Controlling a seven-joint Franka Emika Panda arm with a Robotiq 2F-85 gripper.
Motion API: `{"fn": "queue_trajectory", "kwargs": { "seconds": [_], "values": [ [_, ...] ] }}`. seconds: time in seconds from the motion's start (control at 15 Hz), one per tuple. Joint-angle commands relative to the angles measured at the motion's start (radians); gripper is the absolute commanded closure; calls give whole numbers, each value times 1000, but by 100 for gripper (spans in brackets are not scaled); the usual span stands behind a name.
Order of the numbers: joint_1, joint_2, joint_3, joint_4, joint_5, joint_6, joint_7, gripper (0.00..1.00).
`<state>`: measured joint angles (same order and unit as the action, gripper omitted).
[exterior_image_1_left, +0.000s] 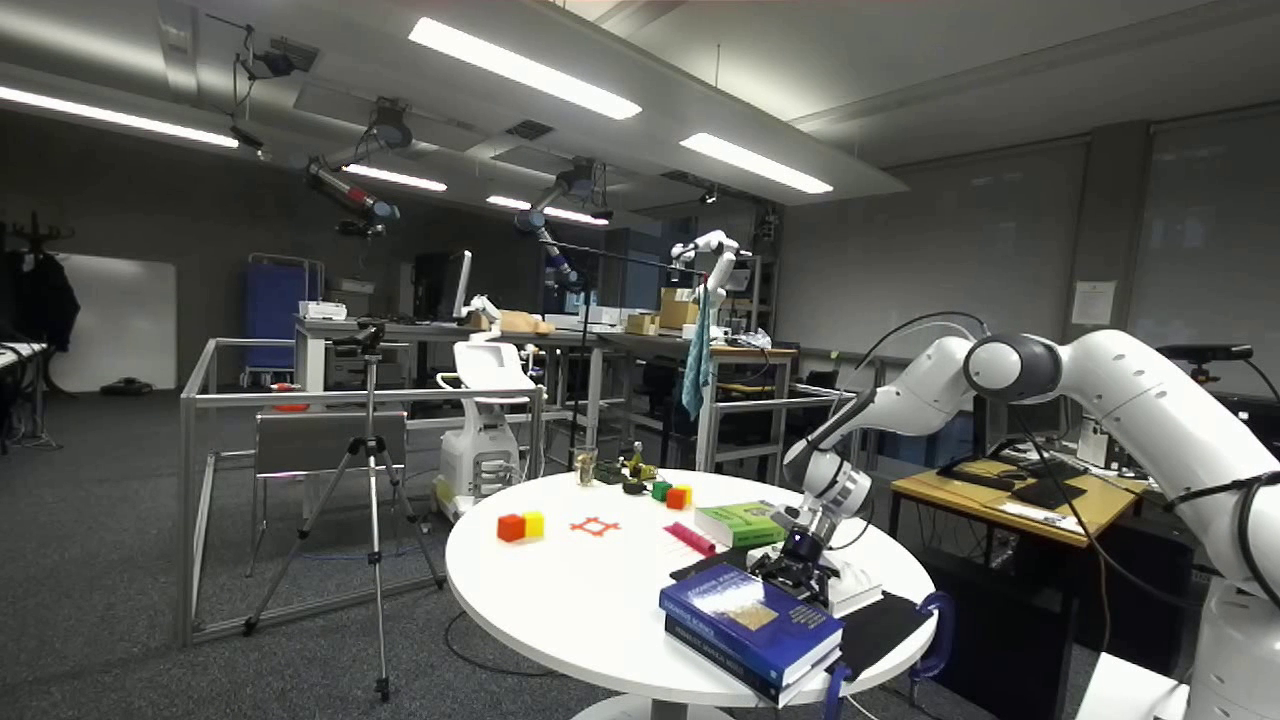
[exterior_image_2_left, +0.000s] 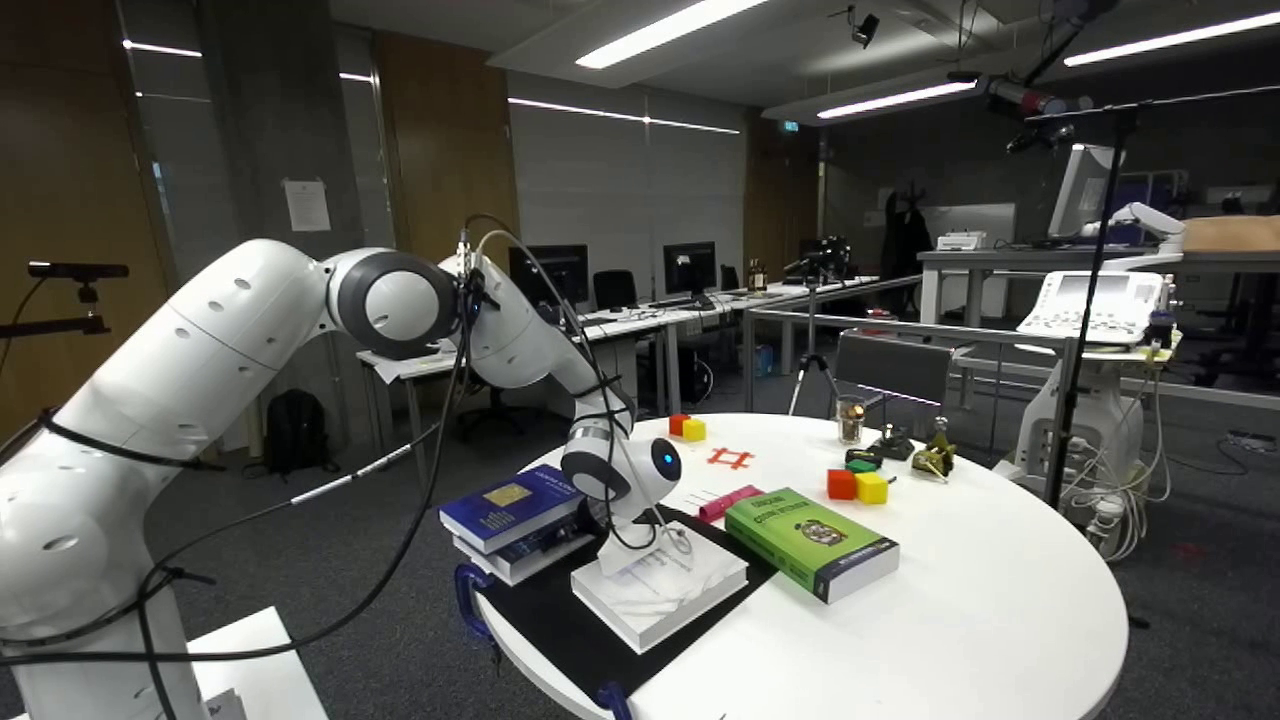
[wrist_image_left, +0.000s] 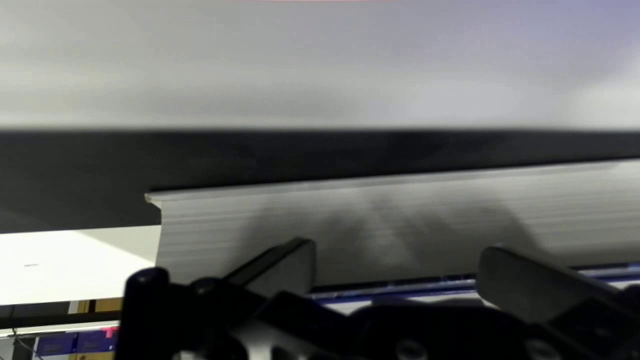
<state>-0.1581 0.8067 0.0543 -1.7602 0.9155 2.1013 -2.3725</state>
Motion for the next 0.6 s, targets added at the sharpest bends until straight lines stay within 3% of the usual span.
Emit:
{"fn": "queue_trajectory", "kwargs": {
  "seconds": [0.0,0.53],
  "values": [
    [19,-22,24,-63,-1,49,-26,0],
    [32,-35,50,-83,9,118,-53,0]
  ]
}}
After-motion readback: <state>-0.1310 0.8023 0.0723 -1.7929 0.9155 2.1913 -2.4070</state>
